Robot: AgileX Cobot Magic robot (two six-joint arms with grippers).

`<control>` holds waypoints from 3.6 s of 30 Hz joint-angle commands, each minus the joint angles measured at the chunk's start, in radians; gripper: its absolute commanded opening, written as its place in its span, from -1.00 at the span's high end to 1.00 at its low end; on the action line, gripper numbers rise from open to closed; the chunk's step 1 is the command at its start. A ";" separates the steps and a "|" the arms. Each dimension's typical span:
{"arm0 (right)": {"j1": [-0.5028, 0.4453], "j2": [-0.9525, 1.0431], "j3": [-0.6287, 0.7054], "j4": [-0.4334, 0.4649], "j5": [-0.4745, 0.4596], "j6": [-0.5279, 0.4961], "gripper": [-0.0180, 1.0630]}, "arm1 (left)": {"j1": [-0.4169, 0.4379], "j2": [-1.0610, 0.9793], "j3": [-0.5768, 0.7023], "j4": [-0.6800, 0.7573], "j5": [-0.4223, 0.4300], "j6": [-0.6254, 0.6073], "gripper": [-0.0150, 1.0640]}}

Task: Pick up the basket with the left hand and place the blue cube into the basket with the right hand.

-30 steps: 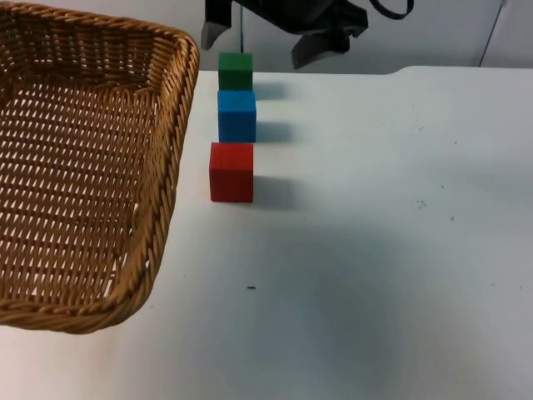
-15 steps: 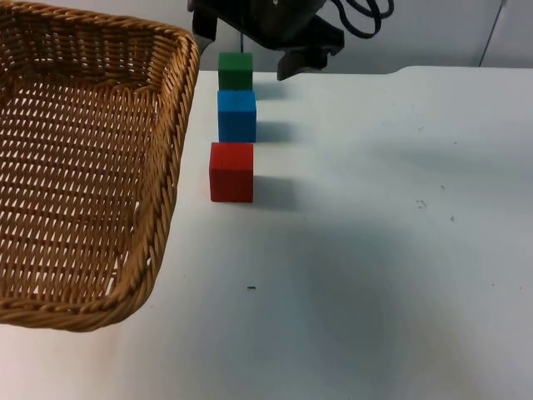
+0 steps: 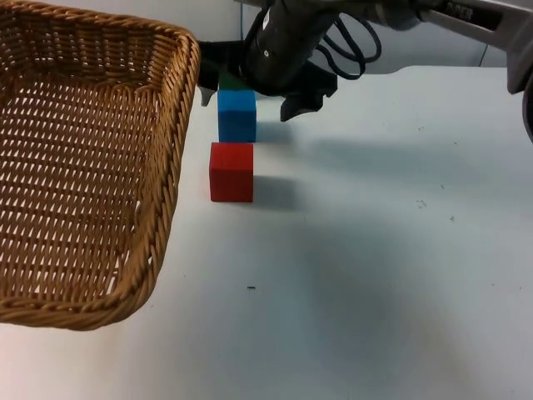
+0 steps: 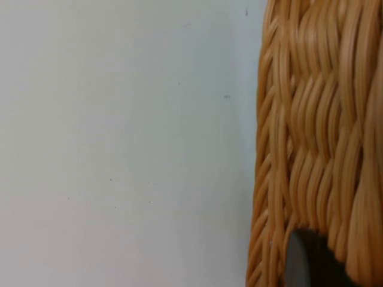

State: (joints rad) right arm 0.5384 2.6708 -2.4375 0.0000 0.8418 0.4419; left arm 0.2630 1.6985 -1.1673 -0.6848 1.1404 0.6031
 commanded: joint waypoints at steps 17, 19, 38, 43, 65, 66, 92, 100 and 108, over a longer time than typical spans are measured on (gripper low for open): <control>0.005 0.044 -0.008 -0.078 -0.124 0.056 -0.86 | 0.001 -0.014 -0.007 -0.043 0.012 -0.002 0.98; 0.005 0.059 -0.008 -0.070 -0.141 0.055 -0.86 | 0.001 -0.014 -0.007 -0.043 0.012 -0.002 0.98; 0.005 0.077 -0.008 -0.033 -0.215 0.023 -0.57 | 0.001 -0.014 -0.007 -0.043 0.013 0.003 0.98; 0.005 0.077 -0.008 -0.044 -0.219 0.032 -0.24 | 0.001 -0.014 -0.007 -0.043 0.013 0.007 0.98; 0.005 0.027 -0.098 -0.055 -0.092 0.055 0.97 | 0.001 -0.012 -0.007 -0.045 0.010 0.000 0.98; 0.005 0.016 -0.110 -0.055 -0.065 0.050 0.97 | 0.001 -0.006 -0.007 -0.047 0.010 0.000 0.98; 0.198 -0.406 -0.139 -0.204 0.184 -0.262 0.97 | -0.003 0.029 -0.007 -0.082 0.016 -0.003 0.98; 0.215 -0.410 -0.121 0.110 0.276 -0.416 0.97 | -0.003 0.064 -0.007 -0.113 -0.004 -0.001 0.98; 0.252 -0.401 -0.121 0.111 0.334 -0.426 0.97 | -0.003 0.091 -0.007 -0.125 -0.022 -0.001 0.98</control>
State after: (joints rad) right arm 0.7761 2.2722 -2.5635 0.1005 1.1757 0.0270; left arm 0.2630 1.7882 -1.1673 -0.7703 1.1064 0.6064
